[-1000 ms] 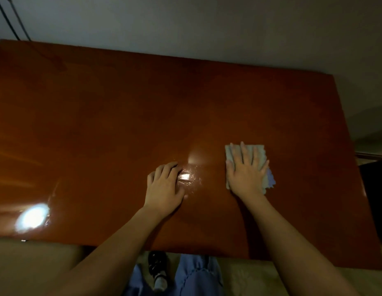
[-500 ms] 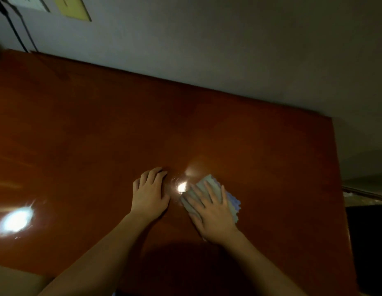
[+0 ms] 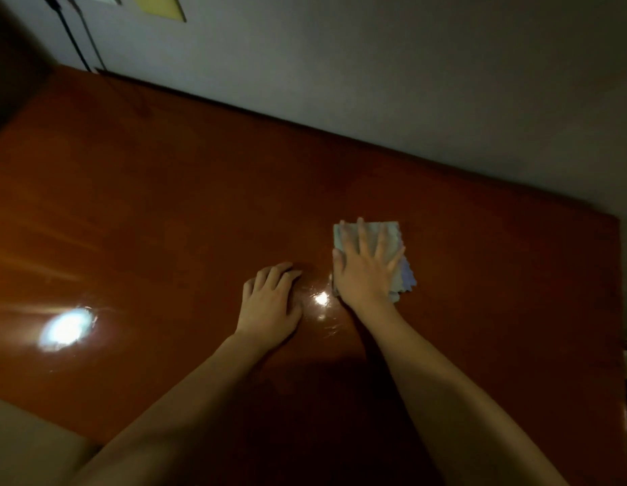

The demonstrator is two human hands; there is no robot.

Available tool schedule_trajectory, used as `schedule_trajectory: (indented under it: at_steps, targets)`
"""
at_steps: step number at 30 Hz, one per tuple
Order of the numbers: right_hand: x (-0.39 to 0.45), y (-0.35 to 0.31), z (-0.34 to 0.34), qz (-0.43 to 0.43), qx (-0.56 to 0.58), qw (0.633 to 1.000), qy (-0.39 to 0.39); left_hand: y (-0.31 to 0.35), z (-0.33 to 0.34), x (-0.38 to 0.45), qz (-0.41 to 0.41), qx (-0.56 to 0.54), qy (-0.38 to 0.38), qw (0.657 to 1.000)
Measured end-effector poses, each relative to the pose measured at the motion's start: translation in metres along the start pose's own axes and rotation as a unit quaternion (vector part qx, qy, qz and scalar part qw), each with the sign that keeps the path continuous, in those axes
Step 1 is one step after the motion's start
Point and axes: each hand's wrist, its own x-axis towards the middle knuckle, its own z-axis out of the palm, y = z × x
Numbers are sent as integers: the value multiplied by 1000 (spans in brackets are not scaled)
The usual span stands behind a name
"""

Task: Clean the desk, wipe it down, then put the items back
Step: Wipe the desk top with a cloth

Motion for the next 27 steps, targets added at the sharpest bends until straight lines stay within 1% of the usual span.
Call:
schedule_trajectory:
  at_steps: [3, 5, 7, 9, 12, 14, 16, 17, 18, 19, 20, 22, 25, 27]
  targets:
    - [-24, 3, 10, -99, -36, 994, 20, 4, -3, 11, -14, 2, -2, 1000]
    - [-43, 20, 14, -146, -62, 987, 2, 12, -5, 21, -17, 2, -8, 1000]
    - [-53, 46, 15, -165, -87, 982, -25, 20, -7, 34, -3, 3, -15, 1000]
    - [-56, 70, 11, -160, -79, 984, -18, 24, -9, 45, 13, 2, -21, 1000]
    - [-46, 91, -1, -77, -52, 996, -1, 27, -12, 62, 37, 0, -18, 999]
    - [-25, 92, -11, 21, -24, 999, 34, 27, -13, 76, 50, -10, -12, 999]
    - [9, 84, -20, 126, 20, 991, 50, 29, -16, 88, 57, -18, -8, 998]
    - [27, 77, -23, 164, 40, 984, 53, 28, -18, 94, 63, -18, -10, 998]
    - [44, 68, -26, 188, 50, 979, 57, 27, -19, 98, 70, -15, -12, 997]
    - [60, 59, -29, 194, 53, 978, 60, 25, -20, 102, 75, -14, -14, 997]
    - [74, 48, -31, 184, 52, 980, 56, 22, -22, 106, 79, -14, -17, 997]
    - [95, 29, -35, 136, 38, 989, 44, 16, -26, 116, 83, -12, -22, 996]
    - [106, 11, -31, 38, -7, 999, 32, 9, -32, 133, 82, -4, -15, 996]
    - [98, 12, -24, -34, -28, 999, 23, 9, -34, 143, 77, 2, -9, 997]
